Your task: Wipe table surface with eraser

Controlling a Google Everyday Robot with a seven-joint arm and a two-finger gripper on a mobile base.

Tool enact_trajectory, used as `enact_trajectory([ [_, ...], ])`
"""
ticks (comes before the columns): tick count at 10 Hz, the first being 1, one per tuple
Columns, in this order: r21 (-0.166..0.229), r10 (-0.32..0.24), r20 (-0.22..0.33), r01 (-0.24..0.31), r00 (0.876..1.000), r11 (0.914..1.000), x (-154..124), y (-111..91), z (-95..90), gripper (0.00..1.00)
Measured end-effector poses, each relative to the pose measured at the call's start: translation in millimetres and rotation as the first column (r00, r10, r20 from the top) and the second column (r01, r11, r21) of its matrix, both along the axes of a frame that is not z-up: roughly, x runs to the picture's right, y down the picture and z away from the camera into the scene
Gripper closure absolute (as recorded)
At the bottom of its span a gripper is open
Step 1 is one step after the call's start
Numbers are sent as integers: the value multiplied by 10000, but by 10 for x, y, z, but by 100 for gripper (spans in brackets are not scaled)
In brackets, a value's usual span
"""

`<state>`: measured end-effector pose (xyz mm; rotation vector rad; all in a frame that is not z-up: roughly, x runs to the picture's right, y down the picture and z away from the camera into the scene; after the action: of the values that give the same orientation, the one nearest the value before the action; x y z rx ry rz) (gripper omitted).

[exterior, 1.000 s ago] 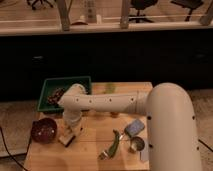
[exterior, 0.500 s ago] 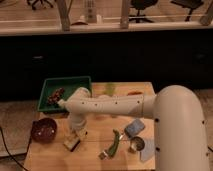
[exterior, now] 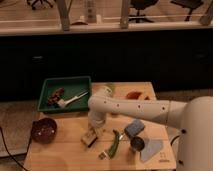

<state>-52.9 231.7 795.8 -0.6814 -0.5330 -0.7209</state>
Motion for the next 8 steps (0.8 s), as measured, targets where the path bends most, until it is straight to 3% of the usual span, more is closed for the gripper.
enact_trajectory([
  [2, 192, 136, 119, -138, 9998, 9997, 4, -81, 65, 100],
  [4, 335, 143, 469, -159, 9988, 9993, -177, -132, 91, 100],
  [8, 427, -604, 1744, 537, 9828, 9976, -1031, -38, 0, 100],
])
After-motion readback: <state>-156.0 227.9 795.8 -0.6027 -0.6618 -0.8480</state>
